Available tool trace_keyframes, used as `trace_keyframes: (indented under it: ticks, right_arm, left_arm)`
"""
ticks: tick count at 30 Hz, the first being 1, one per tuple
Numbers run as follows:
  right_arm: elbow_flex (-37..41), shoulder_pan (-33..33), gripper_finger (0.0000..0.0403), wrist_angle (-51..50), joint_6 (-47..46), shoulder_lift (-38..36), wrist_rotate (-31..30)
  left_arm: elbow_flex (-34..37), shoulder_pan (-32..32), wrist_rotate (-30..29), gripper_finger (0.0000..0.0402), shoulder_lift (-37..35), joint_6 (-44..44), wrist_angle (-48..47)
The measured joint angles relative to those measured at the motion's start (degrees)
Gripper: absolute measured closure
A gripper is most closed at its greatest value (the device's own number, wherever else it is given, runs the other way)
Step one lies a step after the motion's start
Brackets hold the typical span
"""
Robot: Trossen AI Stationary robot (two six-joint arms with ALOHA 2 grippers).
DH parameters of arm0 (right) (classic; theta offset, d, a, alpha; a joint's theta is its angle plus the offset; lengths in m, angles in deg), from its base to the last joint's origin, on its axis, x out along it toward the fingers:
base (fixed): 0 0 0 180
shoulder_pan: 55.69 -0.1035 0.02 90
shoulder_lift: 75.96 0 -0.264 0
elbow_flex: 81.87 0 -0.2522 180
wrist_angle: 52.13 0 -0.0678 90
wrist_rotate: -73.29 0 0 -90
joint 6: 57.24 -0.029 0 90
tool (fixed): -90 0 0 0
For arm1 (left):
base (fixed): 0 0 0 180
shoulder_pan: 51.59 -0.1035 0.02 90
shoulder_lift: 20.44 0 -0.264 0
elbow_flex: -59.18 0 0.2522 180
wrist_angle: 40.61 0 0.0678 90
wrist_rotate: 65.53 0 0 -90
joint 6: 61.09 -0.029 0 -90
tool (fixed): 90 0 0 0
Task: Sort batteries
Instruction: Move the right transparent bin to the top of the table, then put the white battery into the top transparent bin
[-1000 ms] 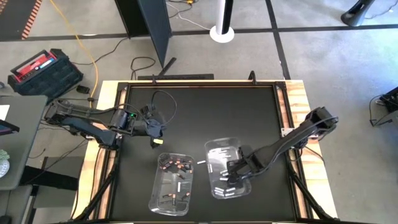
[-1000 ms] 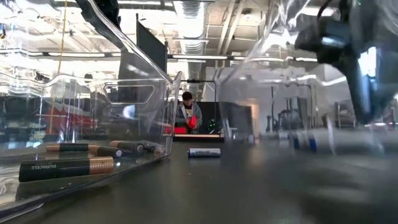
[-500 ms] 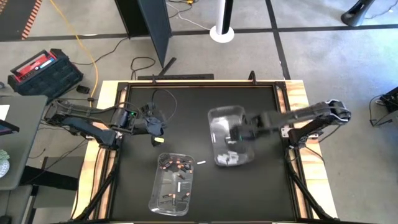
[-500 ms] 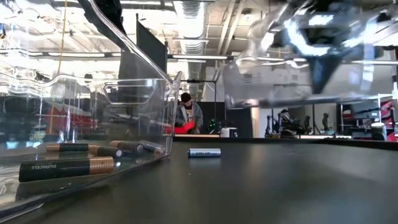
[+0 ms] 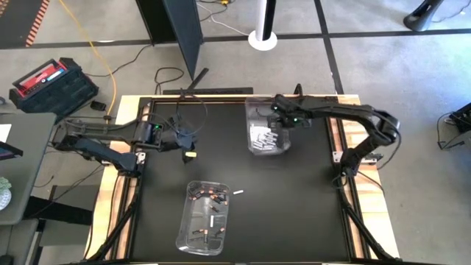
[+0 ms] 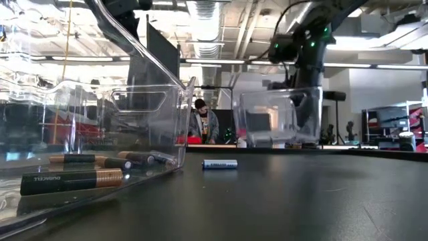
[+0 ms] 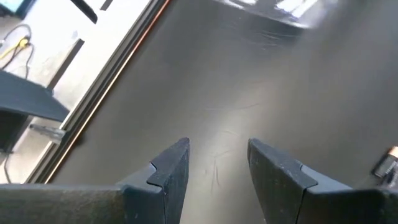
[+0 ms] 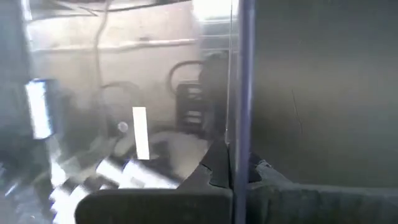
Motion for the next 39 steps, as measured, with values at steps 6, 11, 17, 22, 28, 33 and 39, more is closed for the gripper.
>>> trace_keyframes:
  ticks: [6, 11, 17, 22, 28, 33, 39]
  right_arm:
    - [0.0, -0.4, 0.0403, 0.8, 2.9, 5.7, 5.2]
    - [0.0, -2.1, 0.0396, 2.2, -0.4, 8.5, 5.2]
    - [0.0, -4.1, 0.0373, 3.8, -3.3, 8.2, 2.9]
    - [0.0, -4.2, 0.0352, 3.6, -4.0, 6.6, 1.4]
    - [0.0, -4.2, 0.0322, 3.1, -4.5, 6.5, 1.0]
    - [0.0, -4.2, 0.0291, 1.4, -1.8, 5.9, 1.0]
    - [0.0, -4.0, 0.0236, 1.3, 1.1, 1.3, 1.0]
  left_arm:
    - [0.0, -2.2, 0.0, 0.0245, 0.0, -0.1, 0.1]
    - [0.0, -3.5, 0.0, 0.0245, 0.0, -0.2, 0.1]
    - [0.0, -3.7, 0.0, 0.0245, 0.0, -0.3, 0.1]
    - [0.0, -3.7, 0.0, 0.0245, 0.0, -0.3, 0.0]
    - [0.0, -3.7, 0.0, 0.0245, 0.0, 0.2, 0.0]
    - [0.0, -3.7, 1.3, 0.0245, 0.0, 0.5, -0.1]
    - [0.0, -2.9, 1.6, 0.0245, 0.0, 1.6, -0.3]
